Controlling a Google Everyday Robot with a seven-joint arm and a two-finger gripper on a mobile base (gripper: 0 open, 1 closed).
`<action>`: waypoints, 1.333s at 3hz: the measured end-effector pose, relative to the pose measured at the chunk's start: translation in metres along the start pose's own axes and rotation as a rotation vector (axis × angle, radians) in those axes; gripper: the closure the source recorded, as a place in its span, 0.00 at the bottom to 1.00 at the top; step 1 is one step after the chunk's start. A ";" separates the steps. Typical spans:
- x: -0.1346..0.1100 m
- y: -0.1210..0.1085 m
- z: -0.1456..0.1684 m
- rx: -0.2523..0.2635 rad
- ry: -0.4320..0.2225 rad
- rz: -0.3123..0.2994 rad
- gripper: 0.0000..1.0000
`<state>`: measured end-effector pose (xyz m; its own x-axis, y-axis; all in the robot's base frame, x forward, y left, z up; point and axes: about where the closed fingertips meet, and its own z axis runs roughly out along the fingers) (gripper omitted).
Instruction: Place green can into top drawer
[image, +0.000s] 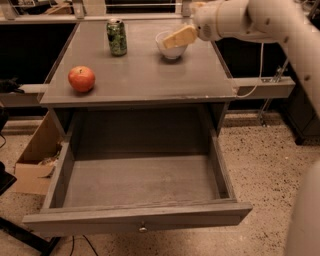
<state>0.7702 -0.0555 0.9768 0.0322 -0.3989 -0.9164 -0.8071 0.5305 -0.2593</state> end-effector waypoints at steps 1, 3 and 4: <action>0.007 -0.012 0.066 -0.005 -0.031 0.043 0.00; -0.015 0.010 0.180 -0.034 -0.103 0.196 0.00; -0.028 0.017 0.218 -0.025 -0.133 0.215 0.00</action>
Offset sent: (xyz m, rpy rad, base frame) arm 0.1216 0.1575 -0.0482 0.2172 0.1417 -0.0224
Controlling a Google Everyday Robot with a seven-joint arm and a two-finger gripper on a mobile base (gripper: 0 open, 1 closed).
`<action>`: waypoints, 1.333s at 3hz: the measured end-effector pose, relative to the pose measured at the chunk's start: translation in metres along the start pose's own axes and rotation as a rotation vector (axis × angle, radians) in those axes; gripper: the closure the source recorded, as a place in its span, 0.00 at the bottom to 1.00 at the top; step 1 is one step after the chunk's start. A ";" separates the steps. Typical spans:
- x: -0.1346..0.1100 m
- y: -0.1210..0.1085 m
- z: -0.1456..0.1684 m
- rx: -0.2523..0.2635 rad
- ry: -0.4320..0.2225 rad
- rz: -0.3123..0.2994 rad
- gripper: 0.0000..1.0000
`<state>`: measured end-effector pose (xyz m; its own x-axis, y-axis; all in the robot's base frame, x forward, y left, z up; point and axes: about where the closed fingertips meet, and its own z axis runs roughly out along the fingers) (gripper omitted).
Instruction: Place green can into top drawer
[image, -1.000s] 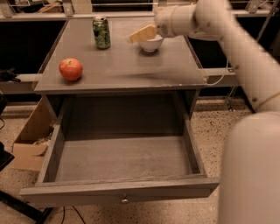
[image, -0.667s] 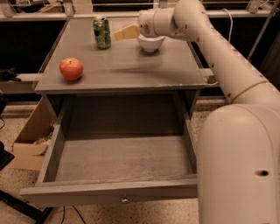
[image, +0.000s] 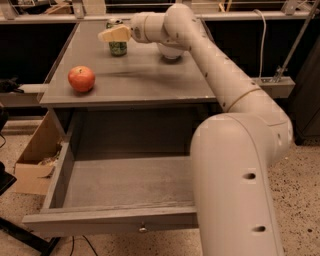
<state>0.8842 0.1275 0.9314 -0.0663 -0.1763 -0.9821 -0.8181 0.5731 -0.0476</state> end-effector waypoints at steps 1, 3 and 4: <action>0.000 0.000 0.033 0.041 0.008 0.023 0.00; 0.014 -0.025 0.055 0.154 -0.005 0.105 0.13; 0.022 -0.043 0.059 0.209 -0.003 0.096 0.44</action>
Offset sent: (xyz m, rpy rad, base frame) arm 0.0536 0.0373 -0.0112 0.0647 0.0580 -0.1778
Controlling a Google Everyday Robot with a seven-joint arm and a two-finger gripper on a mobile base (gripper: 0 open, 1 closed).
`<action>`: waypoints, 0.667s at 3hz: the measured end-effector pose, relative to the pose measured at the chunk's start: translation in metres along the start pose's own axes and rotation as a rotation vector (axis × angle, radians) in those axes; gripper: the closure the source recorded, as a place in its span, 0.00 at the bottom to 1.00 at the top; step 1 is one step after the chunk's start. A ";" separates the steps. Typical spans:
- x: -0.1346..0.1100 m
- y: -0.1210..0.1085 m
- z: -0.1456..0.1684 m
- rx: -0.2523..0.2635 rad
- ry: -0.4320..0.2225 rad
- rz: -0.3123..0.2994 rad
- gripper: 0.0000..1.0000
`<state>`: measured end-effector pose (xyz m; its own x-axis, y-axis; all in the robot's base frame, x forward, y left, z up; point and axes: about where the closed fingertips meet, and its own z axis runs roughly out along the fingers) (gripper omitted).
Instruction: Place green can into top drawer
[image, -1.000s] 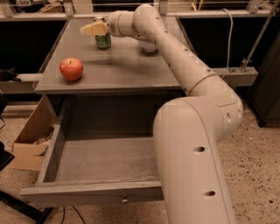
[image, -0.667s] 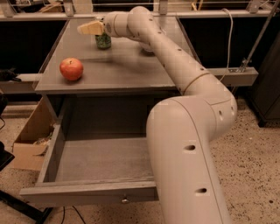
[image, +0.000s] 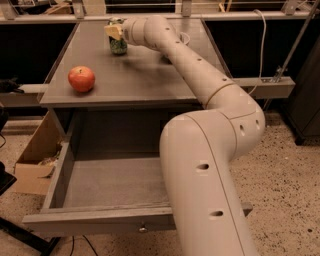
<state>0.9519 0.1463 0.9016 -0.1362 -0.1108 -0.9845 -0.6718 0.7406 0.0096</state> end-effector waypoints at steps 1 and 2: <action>0.000 0.000 0.000 0.000 0.000 0.000 0.69; 0.000 0.001 0.000 -0.002 0.000 0.000 0.98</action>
Offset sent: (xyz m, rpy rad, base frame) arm 0.0000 0.0000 0.0000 0.0000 0.0000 0.0000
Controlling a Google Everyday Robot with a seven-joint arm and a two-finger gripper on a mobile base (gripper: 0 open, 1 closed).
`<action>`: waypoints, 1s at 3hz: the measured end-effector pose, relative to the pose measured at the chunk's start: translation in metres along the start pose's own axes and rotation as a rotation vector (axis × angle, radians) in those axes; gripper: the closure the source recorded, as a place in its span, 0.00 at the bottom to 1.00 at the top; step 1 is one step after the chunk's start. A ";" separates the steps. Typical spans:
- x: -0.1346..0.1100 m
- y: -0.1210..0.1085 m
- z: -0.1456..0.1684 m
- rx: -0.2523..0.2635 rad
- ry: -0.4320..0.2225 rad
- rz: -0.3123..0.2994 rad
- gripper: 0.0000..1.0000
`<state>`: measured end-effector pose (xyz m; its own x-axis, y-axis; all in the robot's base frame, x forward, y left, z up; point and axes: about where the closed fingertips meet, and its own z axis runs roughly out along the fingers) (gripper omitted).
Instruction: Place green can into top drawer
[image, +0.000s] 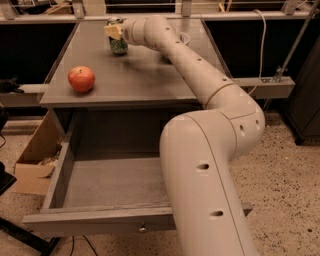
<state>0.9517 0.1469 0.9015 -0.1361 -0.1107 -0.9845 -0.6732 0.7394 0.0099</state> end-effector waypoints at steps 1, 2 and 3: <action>0.000 0.000 0.000 0.000 0.000 0.000 1.00; -0.031 -0.004 -0.038 0.000 -0.026 -0.032 1.00; -0.089 -0.019 -0.122 0.054 -0.102 -0.074 1.00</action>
Offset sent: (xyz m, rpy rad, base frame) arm -0.0796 -0.0868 0.1164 -0.0182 -0.1334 0.0098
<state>0.8879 0.0622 1.0105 -0.0114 -0.1002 -0.9949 -0.6382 0.7667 -0.0699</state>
